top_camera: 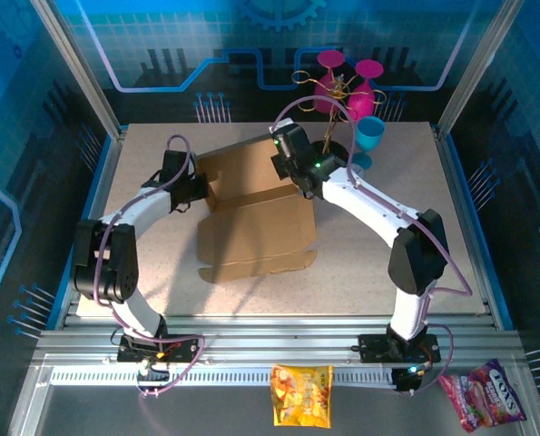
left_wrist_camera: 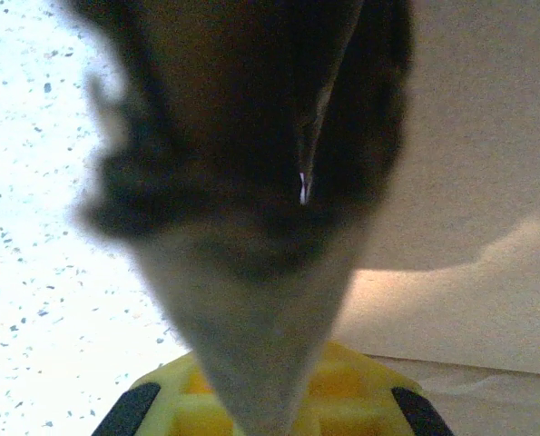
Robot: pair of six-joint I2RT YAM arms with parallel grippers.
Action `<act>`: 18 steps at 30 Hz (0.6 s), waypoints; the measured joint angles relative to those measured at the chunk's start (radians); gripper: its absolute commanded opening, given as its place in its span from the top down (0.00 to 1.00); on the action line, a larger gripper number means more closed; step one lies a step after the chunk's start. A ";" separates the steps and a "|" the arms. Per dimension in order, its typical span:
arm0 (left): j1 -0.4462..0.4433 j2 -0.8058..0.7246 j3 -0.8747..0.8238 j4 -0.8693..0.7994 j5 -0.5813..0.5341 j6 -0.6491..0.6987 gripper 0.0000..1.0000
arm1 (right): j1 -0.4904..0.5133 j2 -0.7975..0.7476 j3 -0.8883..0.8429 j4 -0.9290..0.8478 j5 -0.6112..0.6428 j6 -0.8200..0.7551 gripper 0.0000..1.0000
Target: Fold the paper box
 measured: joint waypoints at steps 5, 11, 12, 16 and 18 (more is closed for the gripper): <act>-0.002 0.035 0.023 -0.044 -0.021 -0.021 0.81 | -0.004 0.029 0.028 -0.031 -0.036 0.007 1.00; 0.000 0.097 0.060 -0.066 -0.018 -0.034 0.73 | -0.021 0.063 0.076 -0.065 -0.079 0.007 1.00; 0.001 0.106 0.071 -0.071 -0.014 -0.034 0.72 | -0.025 0.066 0.080 -0.068 -0.087 0.007 1.00; 0.009 0.142 0.109 -0.071 0.003 -0.039 0.66 | -0.038 0.080 0.094 -0.090 -0.117 0.008 1.00; 0.015 0.155 0.126 -0.076 0.013 -0.042 0.65 | -0.043 0.090 0.105 -0.100 -0.129 0.008 1.00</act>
